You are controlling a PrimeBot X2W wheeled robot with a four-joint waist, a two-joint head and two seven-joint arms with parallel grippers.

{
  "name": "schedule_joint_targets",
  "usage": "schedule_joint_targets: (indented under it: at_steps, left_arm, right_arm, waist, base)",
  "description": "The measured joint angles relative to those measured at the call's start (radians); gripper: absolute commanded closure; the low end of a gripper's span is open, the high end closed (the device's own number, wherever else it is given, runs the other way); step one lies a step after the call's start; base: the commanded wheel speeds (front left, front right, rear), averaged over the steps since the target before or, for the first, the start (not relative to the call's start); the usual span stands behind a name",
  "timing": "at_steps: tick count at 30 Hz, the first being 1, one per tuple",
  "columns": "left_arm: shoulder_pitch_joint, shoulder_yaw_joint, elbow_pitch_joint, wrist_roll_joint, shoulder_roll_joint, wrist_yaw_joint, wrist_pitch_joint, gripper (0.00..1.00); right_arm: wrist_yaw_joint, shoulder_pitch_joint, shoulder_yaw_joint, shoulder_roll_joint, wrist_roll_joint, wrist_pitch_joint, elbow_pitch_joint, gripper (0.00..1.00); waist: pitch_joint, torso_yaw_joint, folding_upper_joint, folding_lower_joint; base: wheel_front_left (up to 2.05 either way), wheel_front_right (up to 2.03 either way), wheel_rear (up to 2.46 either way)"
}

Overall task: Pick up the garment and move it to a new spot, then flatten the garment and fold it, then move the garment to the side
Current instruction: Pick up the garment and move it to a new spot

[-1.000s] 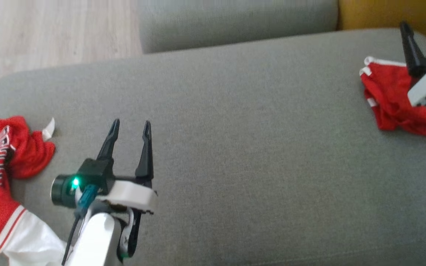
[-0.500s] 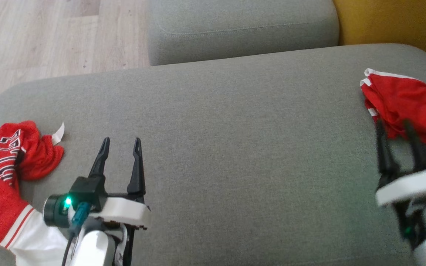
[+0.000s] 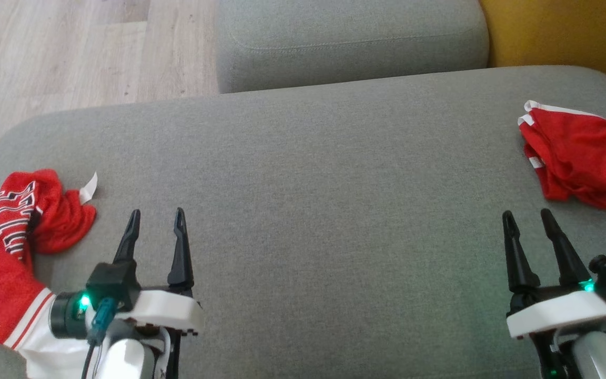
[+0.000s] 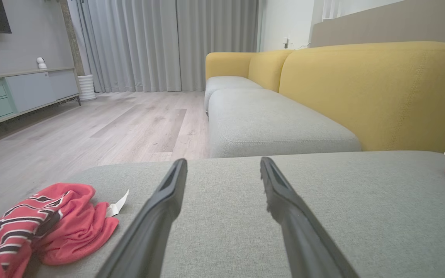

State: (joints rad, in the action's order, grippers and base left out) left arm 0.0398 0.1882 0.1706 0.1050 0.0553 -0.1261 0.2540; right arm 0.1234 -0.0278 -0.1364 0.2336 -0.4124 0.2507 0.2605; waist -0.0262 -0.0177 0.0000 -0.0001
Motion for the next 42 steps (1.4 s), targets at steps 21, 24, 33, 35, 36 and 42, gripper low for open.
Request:
schedule_joint_targets:
  at_steps: [21, 24, 33, 35, 36, 42]
  left_arm:
    - [0.004, -0.007, 0.025, -0.007, -0.007, 0.005, 0.000, 0.00]
    - [0.004, -0.011, 0.027, -0.007, -0.007, 0.004, 0.000, 0.00]
    - [0.003, -0.041, 0.036, -0.009, -0.006, 0.012, 0.000, 0.00]
    - [0.002, -0.043, 0.042, -0.015, -0.006, 0.012, 0.000, 0.00]
    - [0.002, -0.044, 0.045, -0.015, -0.006, 0.012, 0.000, 0.00]
    - [0.001, -0.049, 0.046, -0.015, -0.006, 0.012, 0.000, 0.00]
  right_arm:
    - [0.000, 0.000, -0.015, -0.001, 0.010, 0.000, 0.017, 0.00]
    - [0.000, -0.001, -0.024, -0.003, 0.009, 0.000, 0.023, 0.00]
    - [0.000, -0.001, -0.072, -0.025, -0.001, 0.000, 0.035, 0.00]
    - [0.000, -0.002, -0.084, -0.027, -0.002, 0.000, 0.036, 0.00]
    - [0.000, -0.002, -0.086, -0.028, -0.002, 0.000, 0.036, 0.00]
    - [0.000, -0.003, -0.092, -0.028, -0.010, 0.000, 0.039, 0.00]
  waist:
    - [0.007, 0.130, 0.0000, 0.0000]
    - [0.007, 0.187, 0.0000, 0.0000]
    - [0.010, 0.363, 0.0000, 0.0000]
    - [0.012, 0.396, 0.0000, 0.0000]
    - [0.012, 0.411, 0.0000, 0.0000]
    - [0.022, 0.461, 0.0000, 0.0000]
  base:
    - [0.00, 0.00, 0.00]
    - [0.00, 0.00, 0.00]
    - [0.00, 0.00, 0.00]
    - [0.00, 0.00, 0.00]
    - [0.00, 0.00, 0.00]
    - [0.00, 0.00, 0.00]
